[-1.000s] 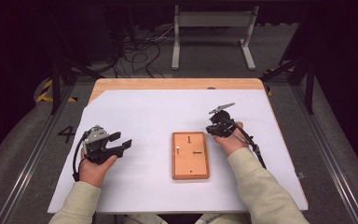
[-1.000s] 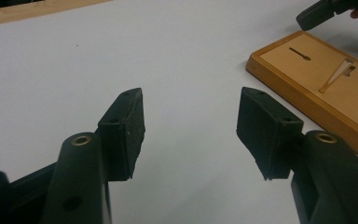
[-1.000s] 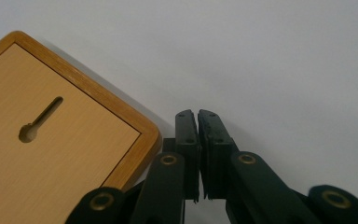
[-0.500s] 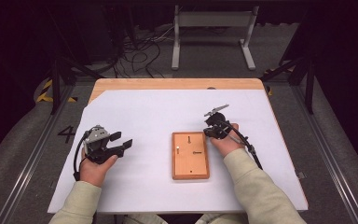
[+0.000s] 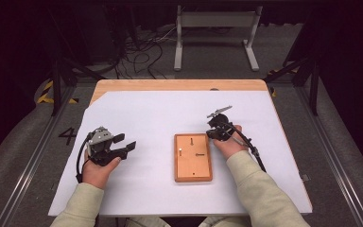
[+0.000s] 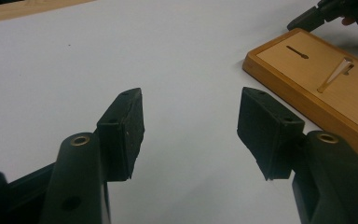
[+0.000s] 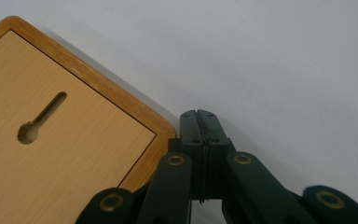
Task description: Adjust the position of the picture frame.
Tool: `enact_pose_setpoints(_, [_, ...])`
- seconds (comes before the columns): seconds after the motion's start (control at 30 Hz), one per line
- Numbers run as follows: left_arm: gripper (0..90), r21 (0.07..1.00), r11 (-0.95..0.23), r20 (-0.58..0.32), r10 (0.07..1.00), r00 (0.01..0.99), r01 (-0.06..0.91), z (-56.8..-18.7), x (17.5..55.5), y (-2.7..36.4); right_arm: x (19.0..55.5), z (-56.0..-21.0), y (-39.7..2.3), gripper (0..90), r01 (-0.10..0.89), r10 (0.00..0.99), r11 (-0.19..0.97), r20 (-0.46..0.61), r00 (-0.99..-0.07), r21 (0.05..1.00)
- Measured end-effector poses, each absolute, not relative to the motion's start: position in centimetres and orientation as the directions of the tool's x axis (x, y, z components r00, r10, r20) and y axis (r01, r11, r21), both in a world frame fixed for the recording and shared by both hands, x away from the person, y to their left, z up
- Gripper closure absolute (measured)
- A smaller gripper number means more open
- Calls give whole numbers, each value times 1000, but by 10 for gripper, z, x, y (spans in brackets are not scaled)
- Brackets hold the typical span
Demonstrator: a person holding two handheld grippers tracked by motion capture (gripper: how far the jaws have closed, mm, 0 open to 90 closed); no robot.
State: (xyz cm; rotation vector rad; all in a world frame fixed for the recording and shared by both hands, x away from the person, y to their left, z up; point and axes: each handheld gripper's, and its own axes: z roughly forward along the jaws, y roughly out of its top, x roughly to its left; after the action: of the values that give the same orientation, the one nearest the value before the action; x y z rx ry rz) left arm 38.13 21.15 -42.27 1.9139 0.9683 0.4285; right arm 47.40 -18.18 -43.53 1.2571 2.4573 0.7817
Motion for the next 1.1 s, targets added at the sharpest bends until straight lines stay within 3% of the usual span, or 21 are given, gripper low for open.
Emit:
enact_pose_setpoints(0.8, [412, 847, -269, -99, 768, 633, 459, -425, 383, 213, 477, -439, -102, 900, 575, 705, 570, 11, -709, 586])
enact_pose_setpoints(1.1, [412, 845, -270, -105, 763, 638, 462, -427, 385, 211, 468, -421, -106, 871, 545, 715, 558, -29, -698, 626])
